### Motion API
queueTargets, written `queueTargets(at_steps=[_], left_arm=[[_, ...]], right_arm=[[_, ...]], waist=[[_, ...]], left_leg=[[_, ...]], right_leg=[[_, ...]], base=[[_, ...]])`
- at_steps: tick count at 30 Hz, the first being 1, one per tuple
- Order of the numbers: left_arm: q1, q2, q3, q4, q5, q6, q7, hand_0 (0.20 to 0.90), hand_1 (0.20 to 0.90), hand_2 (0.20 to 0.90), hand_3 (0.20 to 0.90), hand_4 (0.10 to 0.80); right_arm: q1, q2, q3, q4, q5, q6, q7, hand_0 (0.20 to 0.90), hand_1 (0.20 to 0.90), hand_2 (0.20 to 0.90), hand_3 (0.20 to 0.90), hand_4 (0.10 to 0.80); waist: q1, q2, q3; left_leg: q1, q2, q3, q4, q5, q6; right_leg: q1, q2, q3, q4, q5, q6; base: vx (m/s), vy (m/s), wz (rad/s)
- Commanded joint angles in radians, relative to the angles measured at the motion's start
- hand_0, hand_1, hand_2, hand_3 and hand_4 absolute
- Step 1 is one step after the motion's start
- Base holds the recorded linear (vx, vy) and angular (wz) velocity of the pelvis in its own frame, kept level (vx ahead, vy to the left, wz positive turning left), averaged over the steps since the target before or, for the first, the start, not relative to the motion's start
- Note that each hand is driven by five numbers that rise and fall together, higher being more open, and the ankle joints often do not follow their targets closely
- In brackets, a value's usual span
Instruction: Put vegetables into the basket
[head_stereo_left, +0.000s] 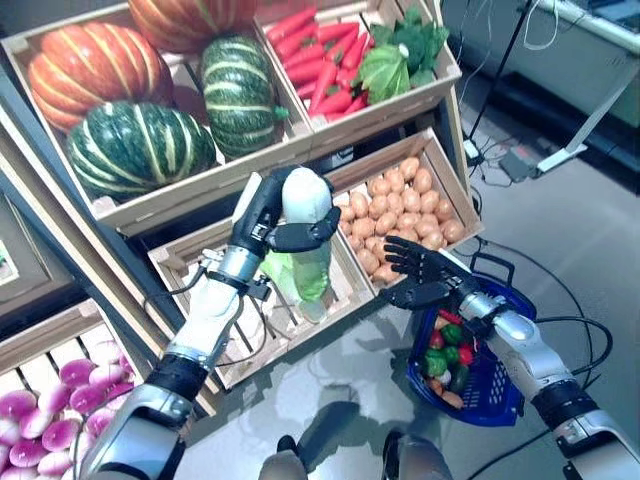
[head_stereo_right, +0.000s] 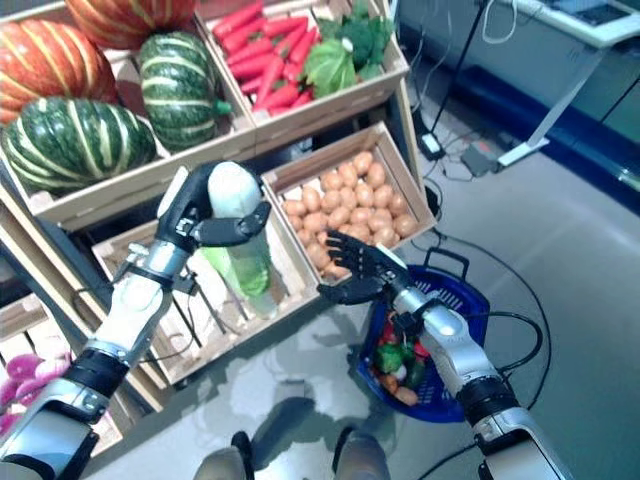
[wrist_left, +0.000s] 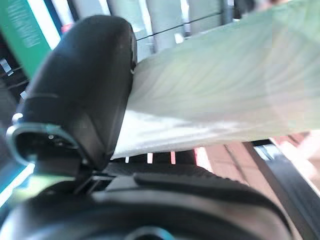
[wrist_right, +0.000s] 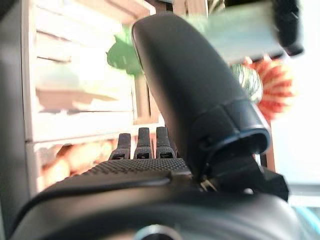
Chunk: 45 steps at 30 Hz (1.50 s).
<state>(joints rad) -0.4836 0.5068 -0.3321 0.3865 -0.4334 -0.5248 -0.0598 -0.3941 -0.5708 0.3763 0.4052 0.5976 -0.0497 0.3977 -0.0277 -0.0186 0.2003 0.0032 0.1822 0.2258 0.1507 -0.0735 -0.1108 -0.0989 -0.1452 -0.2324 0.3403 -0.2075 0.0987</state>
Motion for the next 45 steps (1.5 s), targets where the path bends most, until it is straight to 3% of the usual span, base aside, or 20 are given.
queueTargets(at_steps=[1, 10, 20, 31, 40, 41, 45], left_arm=[[0.006, -0.028, 0.053, -0.087, -0.092, -0.044, -0.008, 0.300, 0.300, 0.300, 0.300, 0.400], [0.059, -0.087, 0.009, -0.115, -0.122, 0.000, -0.044, 0.300, 0.300, 0.300, 0.300, 0.400], [0.086, -0.143, -0.050, -0.118, -0.157, 0.027, -0.086, 0.300, 0.300, 0.300, 0.300, 0.400], [0.069, -0.179, -0.100, -0.109, -0.240, 0.042, -0.160, 0.300, 0.300, 0.300, 0.300, 0.400], [0.077, -0.199, -0.149, -0.149, -0.335, 0.070, -0.238, 0.300, 0.300, 0.300, 0.300, 0.400], [0.077, -0.202, -0.159, -0.159, -0.339, 0.073, -0.236, 0.300, 0.300, 0.300, 0.300, 0.400], [0.078, -0.210, -0.178, -0.163, -0.338, 0.078, -0.231, 0.300, 0.300, 0.300, 0.300, 0.400]], right_arm=[[-0.053, 0.051, 0.016, -0.064, 0.058, 0.004, 0.050, 0.900, 0.900, 0.900, 0.900, 0.800], [-0.066, 0.077, 0.035, -0.121, 0.141, 0.143, 0.057, 0.900, 0.900, 0.900, 0.900, 0.800], [-0.114, 0.098, 0.044, -0.135, 0.181, 0.198, 0.078, 0.900, 0.900, 0.900, 0.900, 0.800], [-0.166, 0.159, 0.087, -0.032, 0.337, 0.395, 0.198, 0.900, 0.900, 0.900, 0.900, 0.800], [-0.196, 0.201, 0.107, 0.057, 0.321, 0.399, 0.216, 0.900, 0.900, 0.900, 0.900, 0.800], [-0.203, 0.209, 0.105, 0.071, 0.330, 0.389, 0.203, 0.300, 0.300, 0.300, 0.300, 0.400], [-0.220, 0.223, 0.096, 0.095, 0.342, 0.363, 0.159, 0.300, 0.300, 0.300, 0.300, 0.400]], waist=[[0.012, -0.027, -0.151], [0.021, -0.027, -0.190], [0.034, -0.034, -0.203], [0.053, -0.041, -0.211], [0.067, -0.042, -0.216], [0.068, -0.041, -0.216], [0.070, -0.040, -0.216]], left_leg=[[0.043, -0.081, 0.018, -0.034, -0.061, 0.102], [0.153, -0.096, 0.015, -0.238, 0.015, 0.094], [0.151, -0.104, 0.004, -0.238, -0.003, 0.096], [0.171, -0.106, -0.012, -0.238, -0.017, 0.099], [0.182, -0.105, -0.024, -0.238, -0.022, 0.099], [0.182, -0.105, -0.027, -0.238, -0.023, 0.100], [0.184, -0.106, -0.029, -0.238, -0.026, 0.100]], right_leg=[[0.135, 0.013, -0.001, -0.237, 0.092, -0.025], [0.235, 0.046, -0.018, -0.406, 0.165, -0.024], [0.242, 0.055, -0.030, -0.428, 0.172, -0.025], [0.270, 0.053, -0.045, -0.428, 0.158, -0.029], [0.281, 0.054, -0.052, -0.428, 0.154, -0.031], [0.281, 0.054, -0.052, -0.428, 0.154, -0.031], [0.282, 0.054, -0.051, -0.428, 0.152, -0.030]], base=[[0.102, -0.016, -0.07], [0.056, 0.005, -0.03], [0.014, 0.008, 0.03], [0.010, 0.001, 0.01], [0.027, -0.003, 0.07], [0.019, 0.000, 0.03], [0.009, 0.001, 0.05]])
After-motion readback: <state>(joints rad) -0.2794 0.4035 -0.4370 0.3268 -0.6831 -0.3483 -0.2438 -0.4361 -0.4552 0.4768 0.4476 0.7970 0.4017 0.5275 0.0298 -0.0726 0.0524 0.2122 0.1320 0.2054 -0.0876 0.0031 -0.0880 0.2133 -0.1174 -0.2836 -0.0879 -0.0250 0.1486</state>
